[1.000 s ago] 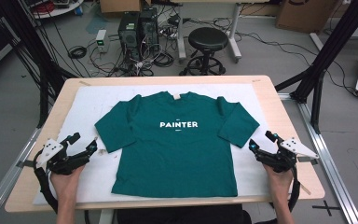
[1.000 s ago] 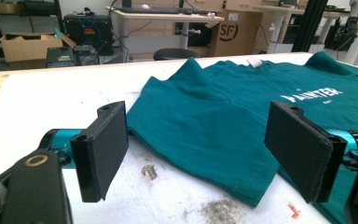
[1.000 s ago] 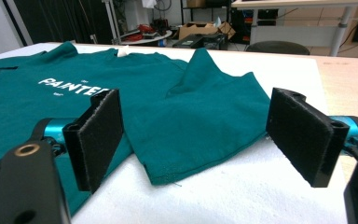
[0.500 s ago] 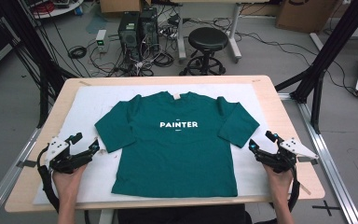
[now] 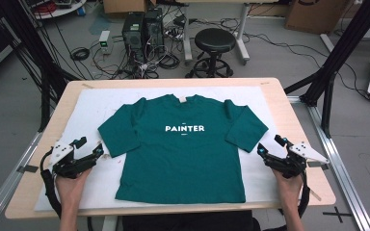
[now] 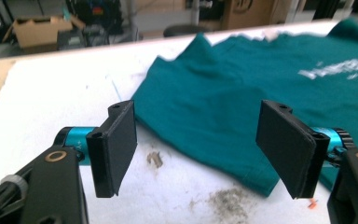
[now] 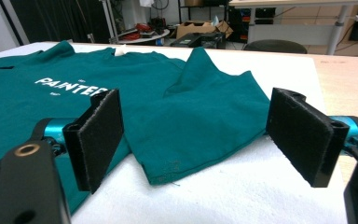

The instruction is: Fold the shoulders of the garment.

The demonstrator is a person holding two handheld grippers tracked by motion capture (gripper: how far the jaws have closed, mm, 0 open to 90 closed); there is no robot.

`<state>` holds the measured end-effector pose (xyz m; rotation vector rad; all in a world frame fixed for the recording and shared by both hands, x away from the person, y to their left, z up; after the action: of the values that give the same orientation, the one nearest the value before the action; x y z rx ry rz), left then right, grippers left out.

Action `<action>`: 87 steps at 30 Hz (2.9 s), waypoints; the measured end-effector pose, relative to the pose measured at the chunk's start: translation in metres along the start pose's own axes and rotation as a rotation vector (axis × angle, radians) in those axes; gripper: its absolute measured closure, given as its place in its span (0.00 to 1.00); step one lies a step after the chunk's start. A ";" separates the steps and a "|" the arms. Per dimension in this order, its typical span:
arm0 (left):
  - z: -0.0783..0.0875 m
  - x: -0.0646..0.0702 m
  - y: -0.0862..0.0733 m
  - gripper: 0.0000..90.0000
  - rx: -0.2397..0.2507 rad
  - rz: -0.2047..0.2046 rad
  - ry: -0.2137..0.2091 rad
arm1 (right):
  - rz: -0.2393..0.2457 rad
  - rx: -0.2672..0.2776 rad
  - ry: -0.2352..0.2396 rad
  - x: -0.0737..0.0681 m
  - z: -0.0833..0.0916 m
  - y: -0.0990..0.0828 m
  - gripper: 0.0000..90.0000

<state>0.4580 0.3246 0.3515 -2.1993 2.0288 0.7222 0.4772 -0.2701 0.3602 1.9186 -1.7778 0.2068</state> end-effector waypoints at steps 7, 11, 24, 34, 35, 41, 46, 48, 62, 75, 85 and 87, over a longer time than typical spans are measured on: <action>0.000 0.008 -0.001 0.41 -0.024 -0.014 -0.033 | -0.003 0.005 -0.012 0.001 0.000 0.000 0.22; -0.003 0.018 0.003 0.43 -0.077 0.016 -0.073 | -0.004 -0.001 -0.013 0.001 0.000 0.000 0.22; -0.038 0.042 0.011 0.56 -0.345 -0.073 -0.229 | -0.008 -0.010 -0.029 0.002 -0.001 0.000 0.22; -0.047 0.052 -0.004 0.59 -0.430 -0.153 -0.229 | -0.012 -0.023 -0.024 0.002 -0.002 -0.001 0.22; -0.048 0.053 -0.006 0.61 -0.442 -0.162 -0.234 | -0.011 -0.026 -0.024 0.002 -0.002 -0.001 0.22; -0.052 0.051 -0.014 0.62 -0.473 -0.158 -0.224 | -0.012 -0.031 -0.026 0.002 -0.003 -0.001 0.22; -0.052 0.050 -0.014 0.67 -0.456 -0.151 -0.212 | -0.008 -0.034 -0.027 0.002 -0.004 -0.001 0.22; -0.051 0.051 -0.015 0.74 -0.441 -0.181 -0.208 | -0.009 -0.040 -0.029 0.002 -0.004 -0.001 0.22; -0.053 0.051 -0.015 0.95 -0.401 -0.105 -0.191 | -0.003 -0.051 -0.038 0.002 -0.005 -0.002 0.22; -0.040 0.050 0.017 0.95 -0.240 0.074 -0.254 | -0.004 -0.049 -0.043 0.002 -0.005 -0.002 0.22; -0.050 0.078 0.045 0.95 -0.234 0.045 -0.278 | -0.005 -0.049 -0.042 0.002 -0.005 -0.002 0.22; -0.056 0.085 0.048 0.95 -0.239 0.046 -0.287 | -0.005 -0.050 -0.040 0.003 -0.005 -0.002 0.22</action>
<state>0.4304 0.2201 0.3820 -2.0189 1.9395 1.2641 0.4803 -0.2701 0.3651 1.9050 -1.7866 0.1219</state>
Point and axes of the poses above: each handheld gripper's, and its own axes: z roughly backward along the jaws, y roughly out of its top, x roughly to its right, the point moved 8 cm from there along -z, roughly forward along the jaws
